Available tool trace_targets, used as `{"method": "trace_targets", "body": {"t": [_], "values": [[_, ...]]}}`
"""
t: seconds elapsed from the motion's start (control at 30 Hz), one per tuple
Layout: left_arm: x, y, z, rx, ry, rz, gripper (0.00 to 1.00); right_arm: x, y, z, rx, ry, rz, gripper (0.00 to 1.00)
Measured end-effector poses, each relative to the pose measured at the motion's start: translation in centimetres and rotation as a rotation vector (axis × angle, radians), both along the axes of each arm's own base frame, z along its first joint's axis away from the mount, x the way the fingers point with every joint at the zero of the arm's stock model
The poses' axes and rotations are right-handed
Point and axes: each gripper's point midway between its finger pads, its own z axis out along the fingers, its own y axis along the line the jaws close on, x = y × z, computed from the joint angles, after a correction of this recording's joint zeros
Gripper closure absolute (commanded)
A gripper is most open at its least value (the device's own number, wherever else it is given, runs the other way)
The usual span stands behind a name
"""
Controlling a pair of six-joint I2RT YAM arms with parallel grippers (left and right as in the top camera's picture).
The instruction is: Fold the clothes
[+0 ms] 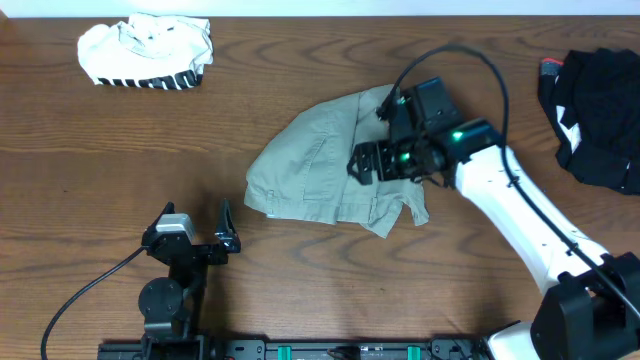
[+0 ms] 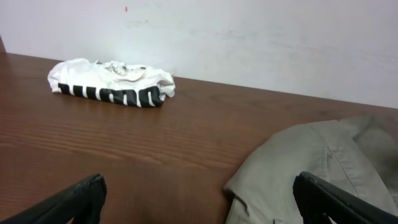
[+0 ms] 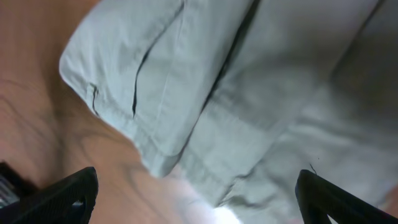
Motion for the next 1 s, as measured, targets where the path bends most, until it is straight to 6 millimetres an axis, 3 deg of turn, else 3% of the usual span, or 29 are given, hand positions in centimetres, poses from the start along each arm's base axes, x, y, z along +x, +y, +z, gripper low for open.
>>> {"method": "trace_targets", "body": {"t": [0.13, 0.4, 0.5, 0.77, 1.0], "values": [[0.0, 0.0, 0.0, 0.0, 0.0, 0.0, 0.02, -1.0, 0.5, -2.1, 0.02, 0.051, -0.051, 0.02], [0.0, 0.0, 0.0, 0.0, 0.0, 0.0, 0.02, -3.7, -0.3, -6.2, 0.013, 0.176, -0.147, 0.06], [0.0, 0.0, 0.0, 0.0, 0.0, 0.0, 0.02, -3.9, 0.0, -6.5, 0.021, 0.179, -0.151, 0.07], [0.0, 0.0, 0.0, 0.0, 0.0, 0.0, 0.02, -5.0, 3.4, -6.3, 0.052, 0.152, -0.099, 0.05], [0.0, 0.0, 0.0, 0.0, 0.0, 0.0, 0.02, -5.2, 3.0, -7.1, 0.006, 0.157, -0.168, 0.05]]}}
